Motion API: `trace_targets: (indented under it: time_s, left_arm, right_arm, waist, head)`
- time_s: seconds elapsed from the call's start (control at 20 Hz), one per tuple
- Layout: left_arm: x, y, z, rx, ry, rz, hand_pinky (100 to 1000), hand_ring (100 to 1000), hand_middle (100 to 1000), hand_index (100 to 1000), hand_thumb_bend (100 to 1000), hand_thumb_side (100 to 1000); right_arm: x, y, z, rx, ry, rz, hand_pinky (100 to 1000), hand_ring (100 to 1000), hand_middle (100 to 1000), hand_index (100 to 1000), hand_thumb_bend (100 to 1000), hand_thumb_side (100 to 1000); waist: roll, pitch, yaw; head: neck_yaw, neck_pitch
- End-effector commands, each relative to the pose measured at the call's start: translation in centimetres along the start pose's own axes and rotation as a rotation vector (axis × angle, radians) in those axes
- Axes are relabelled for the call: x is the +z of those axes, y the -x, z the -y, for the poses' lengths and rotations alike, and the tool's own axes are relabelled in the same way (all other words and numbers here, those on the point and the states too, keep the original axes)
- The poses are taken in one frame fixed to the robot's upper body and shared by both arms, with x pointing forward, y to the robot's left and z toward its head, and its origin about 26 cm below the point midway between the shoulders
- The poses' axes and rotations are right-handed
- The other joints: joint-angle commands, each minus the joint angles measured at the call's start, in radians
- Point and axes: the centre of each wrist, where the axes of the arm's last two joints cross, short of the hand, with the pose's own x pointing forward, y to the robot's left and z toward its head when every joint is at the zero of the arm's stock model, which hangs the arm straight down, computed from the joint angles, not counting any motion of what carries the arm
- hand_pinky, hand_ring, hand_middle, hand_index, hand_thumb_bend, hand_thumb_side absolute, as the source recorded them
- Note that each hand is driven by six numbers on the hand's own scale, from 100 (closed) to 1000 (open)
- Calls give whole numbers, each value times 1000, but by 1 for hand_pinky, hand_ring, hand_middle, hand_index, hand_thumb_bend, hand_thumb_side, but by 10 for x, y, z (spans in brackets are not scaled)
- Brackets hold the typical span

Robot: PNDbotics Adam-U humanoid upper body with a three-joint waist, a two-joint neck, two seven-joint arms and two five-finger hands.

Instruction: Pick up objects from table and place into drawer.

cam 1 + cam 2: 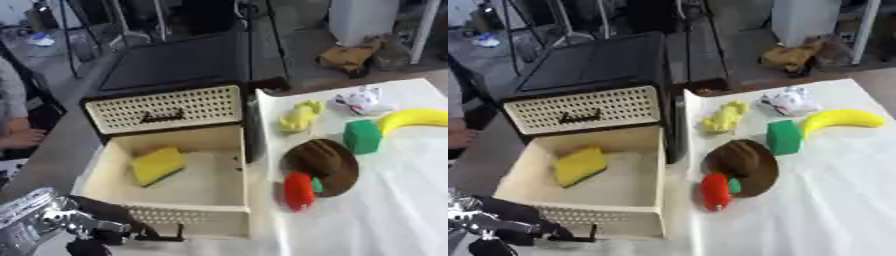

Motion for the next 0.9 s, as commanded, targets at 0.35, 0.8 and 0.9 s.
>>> trace_targets:
  time_s: [0.35,0.8,0.9]
  left_arm:
    - [-7,19,0,-8,39,-89,100,100,100,802,100,537]
    - [-18,30,-3,-22,48,-126,100,100,100,731,100,526]
    - [-18,30,-4,-30,49,-128,100,100,100,753,100,529]
  right_arm:
    - [-7,-6,-1,13,-24,20,704,801,735,804,100,1000]
    - [-8,-6,0,23,-30,14,705,801,733,801,100,1000]
    - [-8,-6,0,24,-30,13,705,801,733,801,100,1000]
  waist:
    - [16,-7,-6]
    - [35,-9,-9]
    - [37,-11,-7]
  head:
    - [16,-11]
    - [24,-8]
    - [22,-8]
